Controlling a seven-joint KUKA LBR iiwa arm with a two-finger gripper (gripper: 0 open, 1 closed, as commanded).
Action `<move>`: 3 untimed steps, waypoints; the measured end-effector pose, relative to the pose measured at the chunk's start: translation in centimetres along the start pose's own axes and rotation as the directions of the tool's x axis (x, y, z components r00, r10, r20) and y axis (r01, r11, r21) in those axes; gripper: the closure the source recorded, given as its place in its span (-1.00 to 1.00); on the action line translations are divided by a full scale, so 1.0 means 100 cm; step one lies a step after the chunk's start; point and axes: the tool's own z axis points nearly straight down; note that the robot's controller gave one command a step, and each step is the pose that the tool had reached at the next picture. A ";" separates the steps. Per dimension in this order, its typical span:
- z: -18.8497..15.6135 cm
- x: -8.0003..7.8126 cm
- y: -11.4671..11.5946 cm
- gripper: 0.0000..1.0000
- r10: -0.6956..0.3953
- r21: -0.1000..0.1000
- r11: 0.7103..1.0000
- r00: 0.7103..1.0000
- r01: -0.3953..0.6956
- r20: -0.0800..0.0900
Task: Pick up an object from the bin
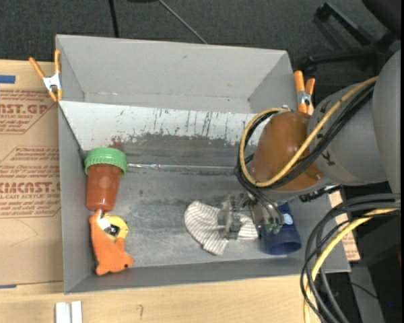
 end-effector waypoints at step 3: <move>-0.088 0.000 0.010 1.00 -0.044 0.000 0.999 0.999 0.044 0.001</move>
Offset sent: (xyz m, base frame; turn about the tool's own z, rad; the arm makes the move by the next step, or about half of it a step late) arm -0.0005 0.0095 0.0885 -0.0444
